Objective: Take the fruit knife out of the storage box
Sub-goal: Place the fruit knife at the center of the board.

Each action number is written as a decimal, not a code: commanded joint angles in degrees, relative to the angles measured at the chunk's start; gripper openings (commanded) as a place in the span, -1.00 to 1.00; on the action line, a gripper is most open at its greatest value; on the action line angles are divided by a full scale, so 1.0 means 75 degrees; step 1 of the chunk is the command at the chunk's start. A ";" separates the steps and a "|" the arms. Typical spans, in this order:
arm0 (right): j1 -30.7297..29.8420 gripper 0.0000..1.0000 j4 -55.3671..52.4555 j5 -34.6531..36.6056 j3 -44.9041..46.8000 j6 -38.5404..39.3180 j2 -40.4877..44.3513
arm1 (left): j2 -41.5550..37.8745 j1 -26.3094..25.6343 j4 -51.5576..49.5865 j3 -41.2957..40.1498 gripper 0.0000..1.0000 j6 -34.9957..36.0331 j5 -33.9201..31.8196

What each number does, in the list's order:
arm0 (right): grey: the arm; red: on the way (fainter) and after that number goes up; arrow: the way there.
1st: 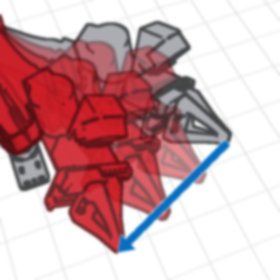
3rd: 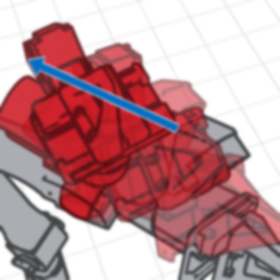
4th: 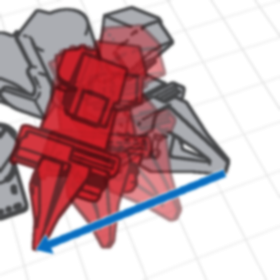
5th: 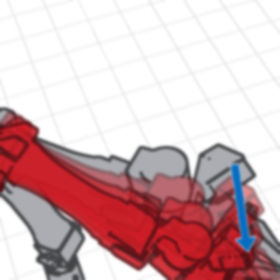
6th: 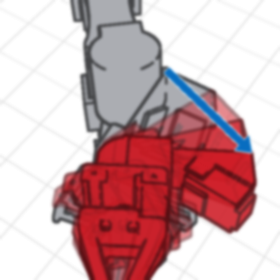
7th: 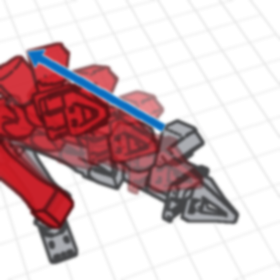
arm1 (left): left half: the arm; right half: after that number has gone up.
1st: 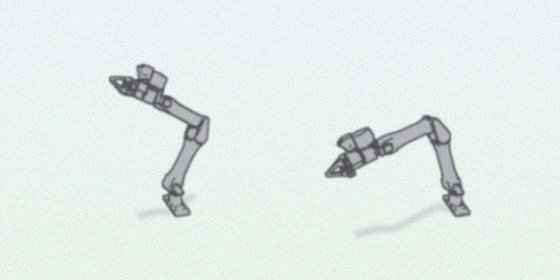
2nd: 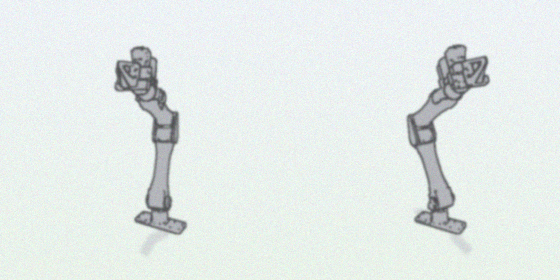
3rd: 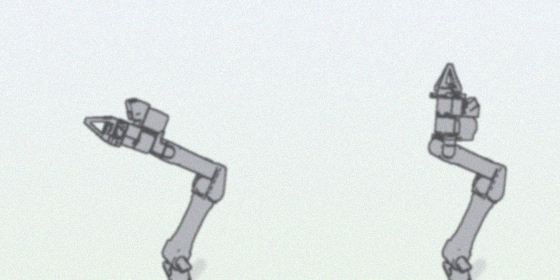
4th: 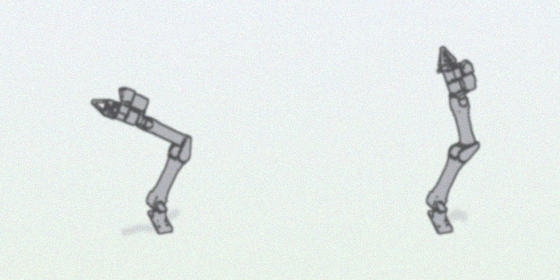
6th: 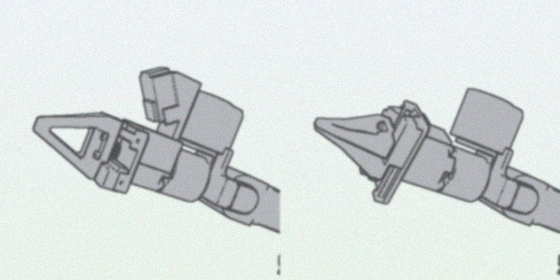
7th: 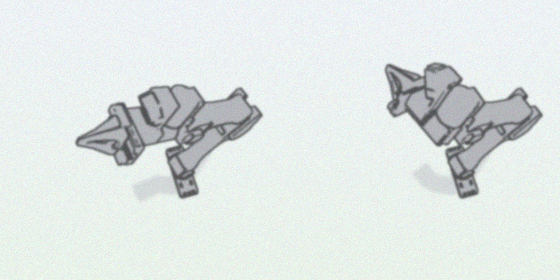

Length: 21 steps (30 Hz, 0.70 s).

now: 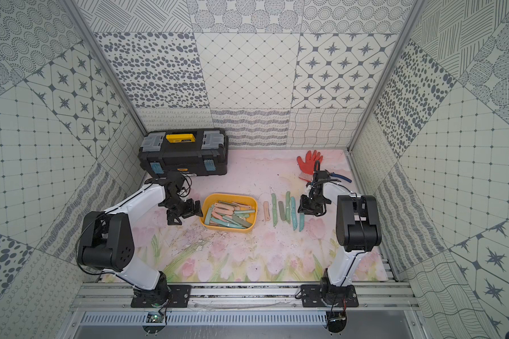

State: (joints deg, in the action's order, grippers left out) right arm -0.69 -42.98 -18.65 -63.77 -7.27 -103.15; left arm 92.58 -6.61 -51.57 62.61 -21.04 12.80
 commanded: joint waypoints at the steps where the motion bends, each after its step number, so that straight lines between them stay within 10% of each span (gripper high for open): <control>1: -0.0040 -0.16 0.0167 0.0103 -0.0038 -0.0070 0.0141 | 0.0067 0.0088 -0.0112 0.0074 0.96 -0.0119 -0.0036; 21: -0.0307 -0.14 0.0334 0.0090 -0.0134 -0.0260 0.0243 | 0.0088 0.0092 -0.0111 0.0079 0.96 -0.0107 -0.0013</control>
State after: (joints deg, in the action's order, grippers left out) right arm -2.92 -41.89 -18.70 -63.86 -8.60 -103.13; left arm 92.97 -6.61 -51.57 62.61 -21.04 12.86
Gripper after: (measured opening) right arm 0.429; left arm 0.979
